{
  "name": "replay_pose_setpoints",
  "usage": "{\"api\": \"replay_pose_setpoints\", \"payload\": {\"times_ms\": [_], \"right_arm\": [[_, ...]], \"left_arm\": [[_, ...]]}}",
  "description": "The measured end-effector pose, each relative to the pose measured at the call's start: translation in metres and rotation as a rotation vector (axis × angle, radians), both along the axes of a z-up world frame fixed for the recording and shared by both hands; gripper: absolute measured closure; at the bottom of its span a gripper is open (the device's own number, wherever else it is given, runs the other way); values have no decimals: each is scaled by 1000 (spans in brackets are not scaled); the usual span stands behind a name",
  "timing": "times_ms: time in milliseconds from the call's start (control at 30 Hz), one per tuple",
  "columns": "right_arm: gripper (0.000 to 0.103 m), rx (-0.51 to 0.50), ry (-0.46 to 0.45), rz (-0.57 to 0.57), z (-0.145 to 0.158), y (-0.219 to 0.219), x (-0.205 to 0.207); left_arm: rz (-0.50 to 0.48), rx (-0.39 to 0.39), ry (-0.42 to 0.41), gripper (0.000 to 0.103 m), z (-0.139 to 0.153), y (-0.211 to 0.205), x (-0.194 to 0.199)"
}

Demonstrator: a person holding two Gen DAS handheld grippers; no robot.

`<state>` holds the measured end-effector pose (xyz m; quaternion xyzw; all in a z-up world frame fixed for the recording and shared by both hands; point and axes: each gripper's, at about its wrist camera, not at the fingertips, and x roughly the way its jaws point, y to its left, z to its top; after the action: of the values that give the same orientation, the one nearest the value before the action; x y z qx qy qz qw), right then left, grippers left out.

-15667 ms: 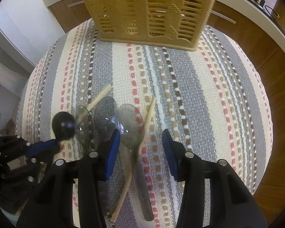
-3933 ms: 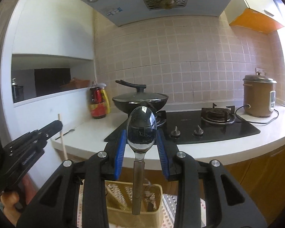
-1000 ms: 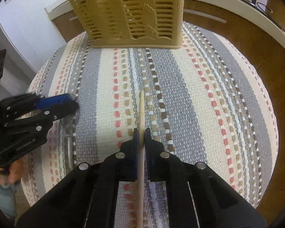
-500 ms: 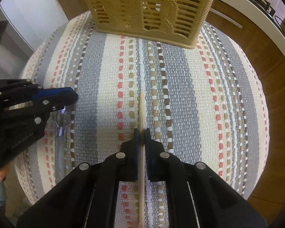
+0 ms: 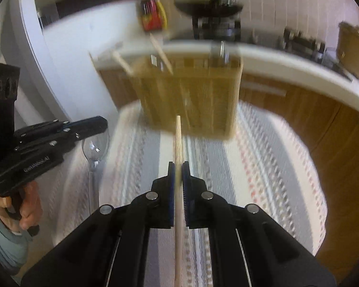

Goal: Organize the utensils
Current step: 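Lift the chopstick with the right tool and release it into the basket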

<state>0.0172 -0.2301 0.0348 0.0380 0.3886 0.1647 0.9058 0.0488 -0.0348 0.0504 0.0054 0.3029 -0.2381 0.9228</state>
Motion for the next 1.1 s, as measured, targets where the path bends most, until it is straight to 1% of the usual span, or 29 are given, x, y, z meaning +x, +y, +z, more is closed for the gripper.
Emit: {"api": "replay_pose_setpoints", "payload": {"times_ms": [67, 100, 133, 167, 233, 267, 333, 433, 500, 567, 633, 733, 800, 967, 1100], "right_arm": [[99, 26, -74, -21, 20, -6, 2], [99, 44, -111, -34, 32, -9, 0], [99, 72, -163, -51, 46, -12, 2], [99, 87, -196, -64, 54, -12, 7], [99, 111, -274, -96, 72, -16, 12], [99, 132, -327, -118, 82, -19, 19], [99, 146, -398, -158, 96, -22, 30], [99, 156, -483, -195, 108, -23, 47], [99, 159, -545, -205, 117, -21, 57], [99, 153, -596, -222, 120, -18, 71], [99, 167, -621, -221, 117, -14, 84], [99, 192, -653, -223, 113, -11, 104], [99, 181, -656, -227, 104, -6, 118], [99, 145, -661, -232, 69, 3, 138], [99, 126, -684, -260, 51, 3, 142]], "left_arm": [[44, -9, -91, 100, 26, -1, 4], [72, -18, -150, 100, 41, 0, 4], [93, -23, -194, 100, 53, 2, 7], [119, -31, -241, 100, 67, 3, 10], [160, -53, -314, 100, 92, 6, 19], [185, -64, -348, 100, 103, 6, 24], [227, -79, -402, 100, 118, 4, 29], [294, -85, -471, 100, 128, -6, 47], [339, -73, -522, 99, 125, -19, 58], [371, -57, -554, 99, 122, -25, 67], [391, -60, -554, 99, 115, -33, 84], [416, -30, -563, 100, 97, -42, 98], [415, -9, -564, 99, 86, -46, 105], [437, 49, -622, 99, 55, -56, 105], [427, 44, -629, 99, 38, -59, 105]]}}
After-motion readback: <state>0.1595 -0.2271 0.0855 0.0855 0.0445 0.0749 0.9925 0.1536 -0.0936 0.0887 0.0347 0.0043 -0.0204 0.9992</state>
